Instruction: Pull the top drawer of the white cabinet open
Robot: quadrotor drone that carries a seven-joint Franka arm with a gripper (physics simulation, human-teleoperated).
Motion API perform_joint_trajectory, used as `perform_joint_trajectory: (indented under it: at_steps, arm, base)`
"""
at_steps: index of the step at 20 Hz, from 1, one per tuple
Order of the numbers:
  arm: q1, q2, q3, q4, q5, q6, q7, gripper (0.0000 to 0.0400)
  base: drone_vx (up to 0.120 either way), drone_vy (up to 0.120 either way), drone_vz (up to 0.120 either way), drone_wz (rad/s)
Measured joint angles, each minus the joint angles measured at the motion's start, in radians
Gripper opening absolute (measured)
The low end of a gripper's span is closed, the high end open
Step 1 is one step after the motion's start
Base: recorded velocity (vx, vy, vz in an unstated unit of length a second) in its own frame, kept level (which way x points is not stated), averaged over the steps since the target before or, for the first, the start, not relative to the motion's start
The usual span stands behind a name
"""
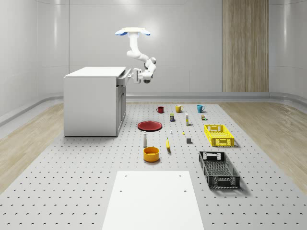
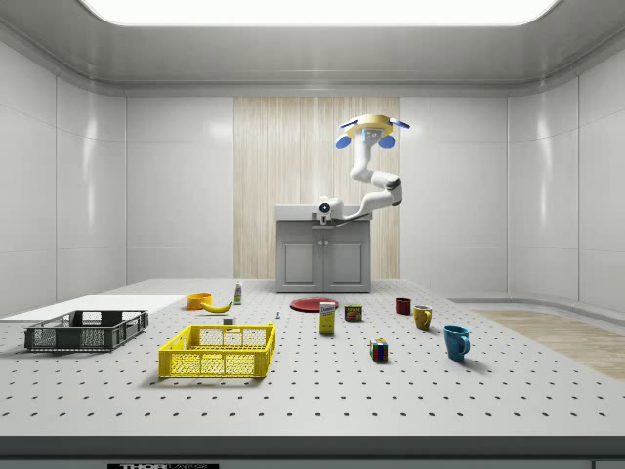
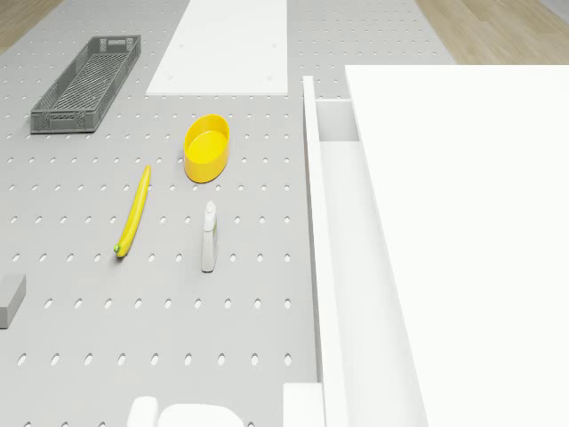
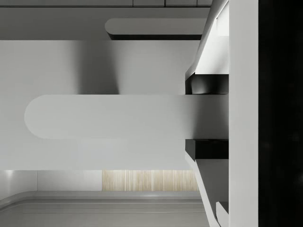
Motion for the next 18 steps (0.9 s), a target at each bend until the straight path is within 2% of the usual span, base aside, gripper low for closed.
perform_joint_trajectory:
  at_steps: [10, 18]
  arm:
    - [-0.003, -0.003, -0.027, 0.029, -0.024, -0.036, 0.01, 0.011]
    - [-0.001, -0.01, -0.061, 0.07, -0.055, -0.082, 0.022, 0.011]
  base:
    - [0.0, 0.0, 0.0, 0.0]
    - [0.0, 0.0, 0.0, 0.0]
